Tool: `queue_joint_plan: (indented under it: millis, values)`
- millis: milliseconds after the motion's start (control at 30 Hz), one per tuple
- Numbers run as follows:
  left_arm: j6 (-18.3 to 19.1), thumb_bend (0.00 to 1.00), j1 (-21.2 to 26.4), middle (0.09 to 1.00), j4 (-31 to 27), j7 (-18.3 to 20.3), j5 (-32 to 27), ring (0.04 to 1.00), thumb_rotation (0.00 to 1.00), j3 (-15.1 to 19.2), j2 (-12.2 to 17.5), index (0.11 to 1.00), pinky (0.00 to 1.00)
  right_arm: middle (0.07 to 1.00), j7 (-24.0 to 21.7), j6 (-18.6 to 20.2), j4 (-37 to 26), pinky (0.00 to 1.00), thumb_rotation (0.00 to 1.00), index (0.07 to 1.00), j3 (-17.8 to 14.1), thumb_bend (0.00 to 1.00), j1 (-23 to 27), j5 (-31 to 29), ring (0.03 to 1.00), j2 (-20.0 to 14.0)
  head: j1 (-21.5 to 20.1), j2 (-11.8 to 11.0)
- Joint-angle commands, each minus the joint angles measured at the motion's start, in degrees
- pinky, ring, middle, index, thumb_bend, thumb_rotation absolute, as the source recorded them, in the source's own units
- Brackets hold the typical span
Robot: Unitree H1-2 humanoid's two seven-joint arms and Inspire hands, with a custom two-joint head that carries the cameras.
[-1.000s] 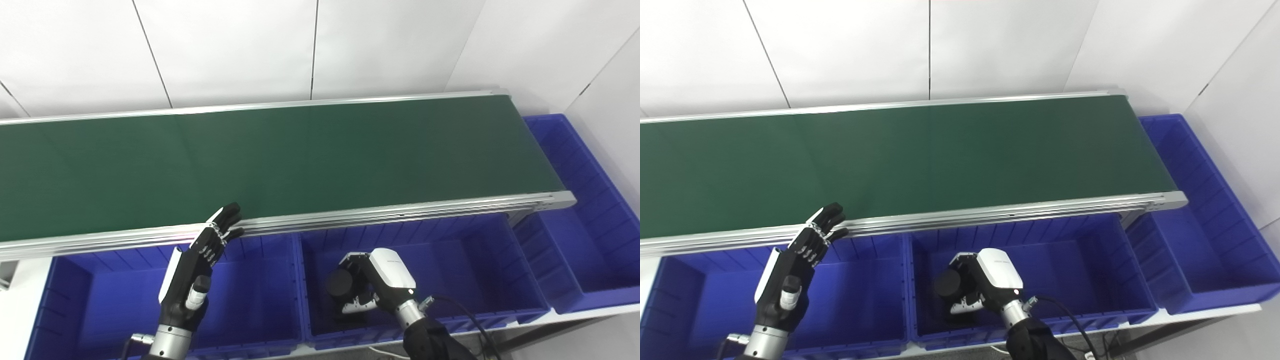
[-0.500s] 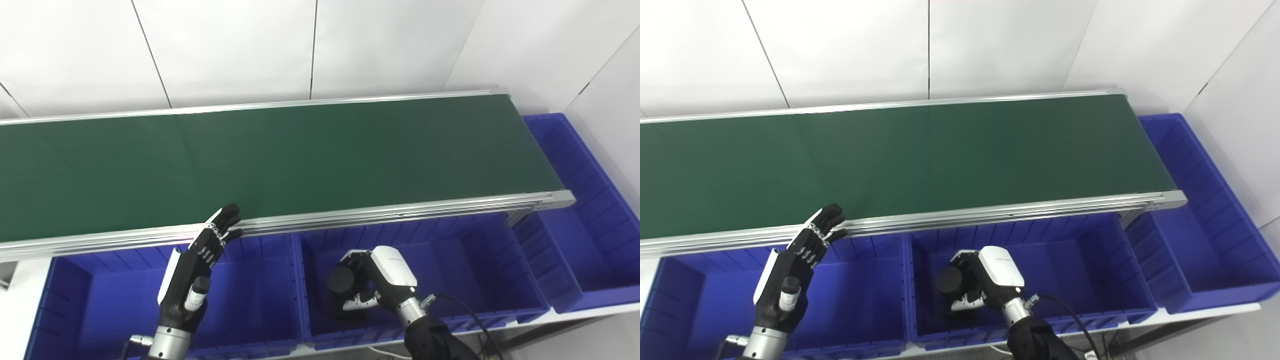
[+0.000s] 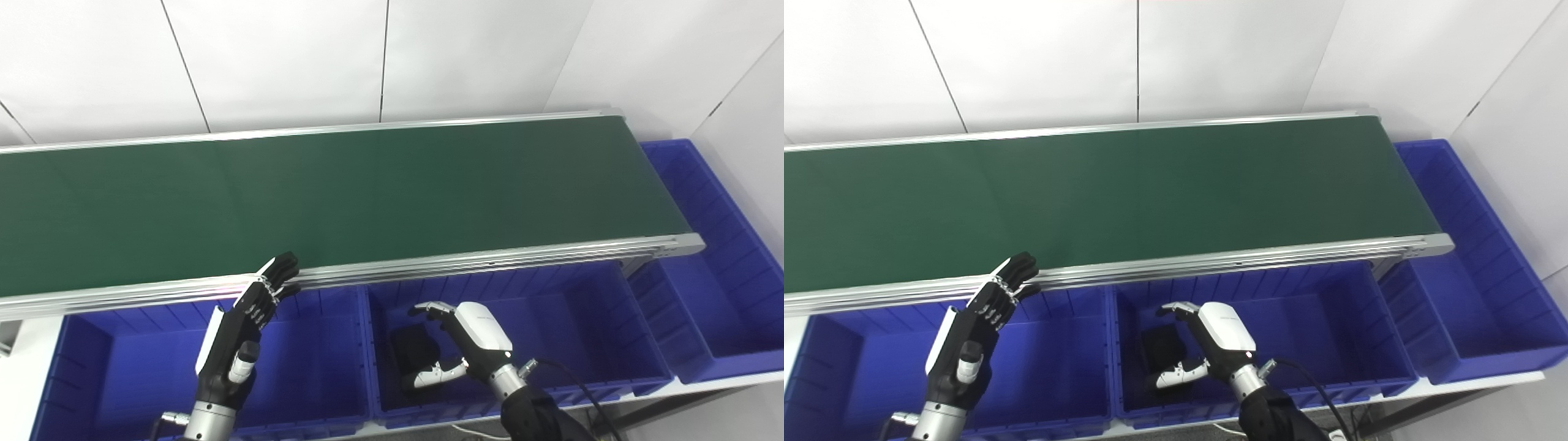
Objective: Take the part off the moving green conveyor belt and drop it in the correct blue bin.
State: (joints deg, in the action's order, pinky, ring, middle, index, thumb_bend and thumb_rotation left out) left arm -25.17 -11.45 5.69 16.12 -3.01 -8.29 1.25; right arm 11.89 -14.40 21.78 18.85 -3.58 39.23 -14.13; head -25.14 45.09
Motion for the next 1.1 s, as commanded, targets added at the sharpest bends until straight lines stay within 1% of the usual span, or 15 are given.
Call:
queue_joint_plan:
  millis: [0, 133, 233, 300, 433, 500, 533, 567, 600, 767, 800, 900, 933, 967, 1067]
  values:
    - [-1.7, 0.95, 0.3, 0.898, -1.2, 0.3, -0.1, 0.889, 0.93, -0.4, -0.2, 0.872, 0.82, 0.738, -2.1, 0.2, -4.5, 0.55, 0.46, 0.722, -0.7, 1.00, 0.3, -2.2, 0.676, -0.9, 0.0, 0.1]
    - [-1.7, 0.94, 0.3, 0.899, -1.6, 0.1, 0.3, 0.889, 0.94, -0.7, -0.2, 0.874, 0.82, 0.711, -7.1, 1.0, -12.0, 0.54, 0.46, 0.710, -1.7, 1.00, -0.8, -5.7, 0.650, -2.2, 0.5, 0.1]
    - [-1.7, 0.93, 0.3, 0.900, -1.5, 0.5, -0.2, 0.891, 0.94, -1.0, -0.2, 0.875, 0.83, 0.699, -10.9, 3.3, -20.4, 0.51, 0.48, 0.703, -2.9, 1.00, -2.3, -7.5, 0.629, -3.4, 0.8, 0.0]
    - [-1.7, 0.92, 0.5, 0.898, -1.1, 0.5, -0.3, 0.890, 0.94, -1.1, -0.2, 0.875, 0.83, 0.701, -12.8, 4.3, -24.5, 0.52, 0.51, 0.698, -3.8, 1.00, -3.0, -8.4, 0.635, -3.9, 1.7, -0.4]
    - [-1.7, 0.95, 0.6, 0.901, -0.4, 0.2, 0.6, 0.893, 0.93, -1.7, -0.5, 0.877, 0.83, 0.698, -15.6, 5.3, -30.5, 0.52, 0.51, 0.695, -5.2, 1.00, -4.0, -10.9, 0.628, -4.6, 5.0, -0.4]
    - [-1.7, 0.96, 0.5, 0.899, -0.2, -0.6, 1.7, 0.891, 0.93, -2.0, -0.7, 0.877, 0.83, 0.678, -16.3, 3.3, -32.8, 0.51, 0.47, 0.677, -6.0, 1.00, -4.6, -14.0, 0.607, -4.8, 6.7, -0.4]
    - [-1.7, 0.95, 0.5, 0.894, 0.0, -1.0, 2.2, 0.884, 0.94, -2.3, -0.9, 0.874, 0.82, 0.651, -16.2, 2.1, -34.0, 0.49, 0.47, 0.653, -6.4, 1.00, -5.0, -15.6, 0.577, -4.6, 8.7, -0.2]
    - [-1.7, 0.94, 0.6, 0.892, 0.1, -1.3, 2.5, 0.880, 0.94, -2.5, -1.0, 0.872, 0.82, 0.638, -16.1, 1.5, -34.7, 0.49, 0.48, 0.643, -6.7, 1.00, -5.3, -16.6, 0.564, -4.6, 8.7, -0.2]
    - [-1.8, 0.94, 0.7, 0.892, 0.5, -1.8, 3.0, 0.880, 0.94, -2.7, -1.1, 0.872, 0.82, 0.634, -16.0, 1.2, -35.7, 0.49, 0.49, 0.639, -7.1, 1.00, -5.6, -17.5, 0.559, -4.4, 11.0, -0.1]
    - [-1.8, 0.97, 1.1, 0.892, 1.8, -4.3, 5.1, 0.889, 0.95, -4.2, -1.2, 0.877, 0.83, 0.621, -14.3, -4.4, -34.8, 0.48, 0.58, 0.628, -8.0, 1.00, -6.0, -21.2, 0.553, -2.9, 15.1, -0.4]
    - [-1.8, 0.98, 1.2, 0.893, 1.9, -4.9, 5.5, 0.891, 0.95, -4.6, -1.2, 0.876, 0.84, 0.638, -13.9, -5.7, -33.9, 0.50, 0.61, 0.641, -8.1, 1.00, -6.0, -21.4, 0.573, -2.6, 17.0, -0.8]
    - [-1.8, 0.98, 1.3, 0.892, 2.1, -6.6, 6.2, 0.897, 0.95, -5.8, -1.2, 0.872, 0.86, 0.692, -13.2, -8.3, -31.9, 0.57, 0.67, 0.685, -8.6, 1.00, -6.1, -22.0, 0.642, -1.4, 18.9, -1.2]
    - [-1.8, 0.99, 1.3, 0.886, 2.1, -8.2, 7.6, 0.888, 0.97, -6.5, -1.1, 0.867, 0.84, 0.722, -12.7, -9.9, -30.7, 0.58, 0.68, 0.709, -8.5, 1.00, -6.4, -23.2, 0.670, -0.3, 20.8, -1.7]
    - [-1.8, 0.99, 1.3, 0.879, 2.0, -9.6, 8.7, 0.877, 0.98, -7.2, -0.9, 0.863, 0.83, 0.756, -12.3, -11.1, -29.8, 0.60, 0.68, 0.735, -8.5, 1.00, -6.6, -24.0, 0.702, 0.5, 20.8, -1.7]
    - [-1.8, 1.00, 1.2, 0.878, 1.8, -13.0, 10.9, 0.874, 0.99, -8.9, -0.5, 0.859, 0.82, 0.794, -9.1, -12.5, -26.1, 0.63, 0.73, 0.772, -7.2, 1.00, -7.2, -26.0, 0.738, 3.3, 22.8, -2.9]
